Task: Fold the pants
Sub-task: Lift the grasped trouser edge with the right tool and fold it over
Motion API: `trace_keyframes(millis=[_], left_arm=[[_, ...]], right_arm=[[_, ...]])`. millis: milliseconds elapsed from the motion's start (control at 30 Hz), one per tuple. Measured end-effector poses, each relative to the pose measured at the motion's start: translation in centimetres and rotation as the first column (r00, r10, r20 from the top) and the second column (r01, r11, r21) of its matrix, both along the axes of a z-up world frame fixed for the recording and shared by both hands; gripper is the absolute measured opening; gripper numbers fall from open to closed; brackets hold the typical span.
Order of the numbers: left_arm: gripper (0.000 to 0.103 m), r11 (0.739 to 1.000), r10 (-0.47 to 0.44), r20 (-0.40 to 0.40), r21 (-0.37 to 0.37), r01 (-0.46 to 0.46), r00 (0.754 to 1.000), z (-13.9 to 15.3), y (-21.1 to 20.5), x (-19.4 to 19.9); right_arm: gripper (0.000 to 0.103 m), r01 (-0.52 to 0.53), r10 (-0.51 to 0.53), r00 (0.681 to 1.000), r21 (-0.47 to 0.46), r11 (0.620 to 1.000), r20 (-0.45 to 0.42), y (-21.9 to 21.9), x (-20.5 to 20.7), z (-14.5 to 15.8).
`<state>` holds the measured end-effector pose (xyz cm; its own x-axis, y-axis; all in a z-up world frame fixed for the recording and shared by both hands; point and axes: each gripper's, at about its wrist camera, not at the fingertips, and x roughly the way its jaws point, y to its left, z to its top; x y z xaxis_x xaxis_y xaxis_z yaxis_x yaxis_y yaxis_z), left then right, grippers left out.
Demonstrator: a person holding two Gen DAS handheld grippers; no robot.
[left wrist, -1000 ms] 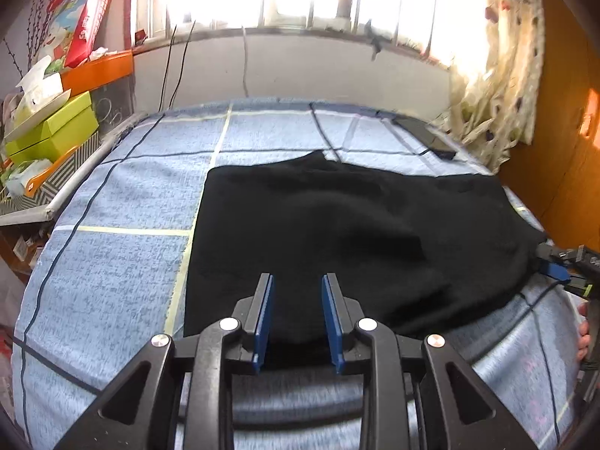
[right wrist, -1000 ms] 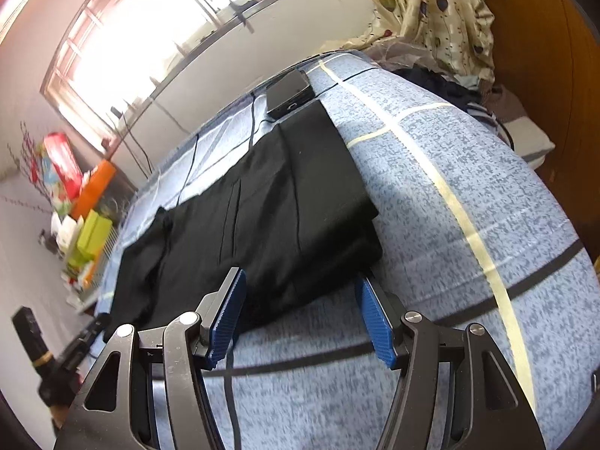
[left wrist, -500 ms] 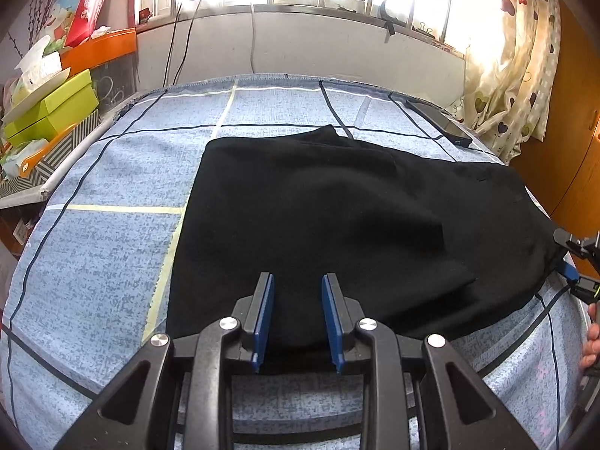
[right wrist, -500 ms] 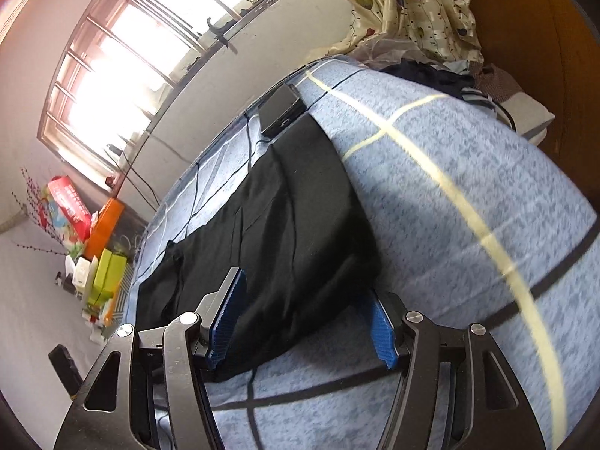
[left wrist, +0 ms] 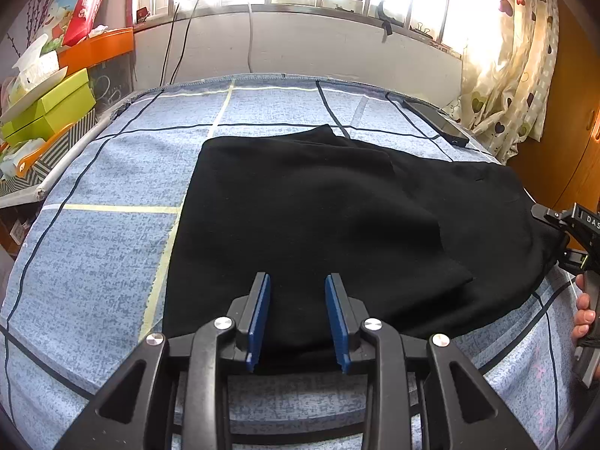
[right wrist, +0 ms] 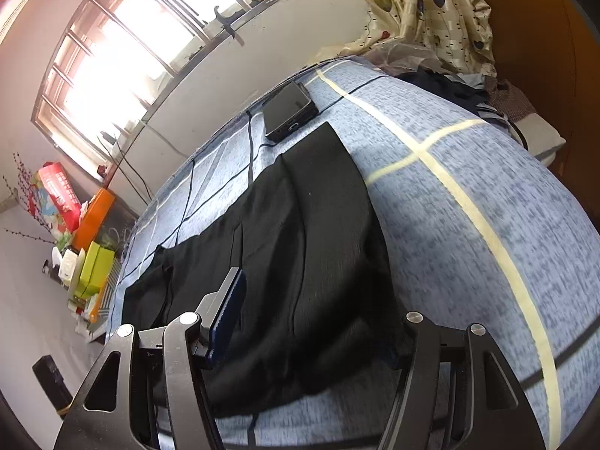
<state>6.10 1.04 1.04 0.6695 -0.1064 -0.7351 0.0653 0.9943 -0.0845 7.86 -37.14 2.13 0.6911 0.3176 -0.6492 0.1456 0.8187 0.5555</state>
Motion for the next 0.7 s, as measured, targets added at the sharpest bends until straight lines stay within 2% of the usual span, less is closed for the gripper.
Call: trace_keyframes(millis=[67, 133, 167, 200, 233, 333, 467, 700], left_arm=[[0.034, 1.000, 0.000, 0.000, 0.001, 0.000, 1.000, 0.0, 0.0, 0.0], [0.035, 1.000, -0.003, 0.000, 0.002, 0.003, 1.000, 0.0, -0.1, 0.0], [0.036, 1.000, -0.006, 0.000, 0.004, 0.006, 1.000, 0.0, -0.1, 0.0], [0.036, 1.000, -0.007, 0.000, 0.006, 0.007, 1.000, 0.0, -0.1, 0.0], [0.036, 1.000, -0.008, 0.000, 0.007, 0.008, 1.000, 0.0, -0.2, 0.0], [0.036, 1.000, -0.010, 0.001, -0.006, 0.010, 1.000, 0.0, 0.0, 0.0], [0.036, 1.000, -0.010, 0.001, -0.003, 0.010, 1.000, 0.0, 0.0, -0.1], [0.036, 0.999, -0.008, 0.013, -0.046, 0.009, 1.000, 0.4, 0.7, -0.5]], right_arm=[[0.061, -0.002, 0.002, 1.000, 0.010, 1.000, 0.004, 0.1, 0.1, 0.1], [0.052, 0.002, -0.002, 1.000, 0.008, 1.000, -0.001, 0.2, 0.4, 0.1], [0.043, 0.007, -0.007, 1.000, 0.010, 1.000, -0.001, 0.1, 0.7, 0.0], [0.030, 0.020, -0.020, 1.000, 0.012, 1.000, -0.012, -0.1, 1.1, -0.3], [0.024, 0.028, -0.027, 0.999, 0.018, 0.999, -0.025, -0.3, 1.3, -0.4], [0.021, 0.023, -0.023, 1.000, 0.033, 0.999, -0.011, -0.2, 1.4, 0.0], [0.018, -0.012, 0.010, 0.999, 0.040, 0.999, 0.052, 0.6, 1.3, 2.2], [0.017, -0.115, 0.115, 0.984, -0.005, 0.993, 0.137, 4.2, 2.0, 6.5]])
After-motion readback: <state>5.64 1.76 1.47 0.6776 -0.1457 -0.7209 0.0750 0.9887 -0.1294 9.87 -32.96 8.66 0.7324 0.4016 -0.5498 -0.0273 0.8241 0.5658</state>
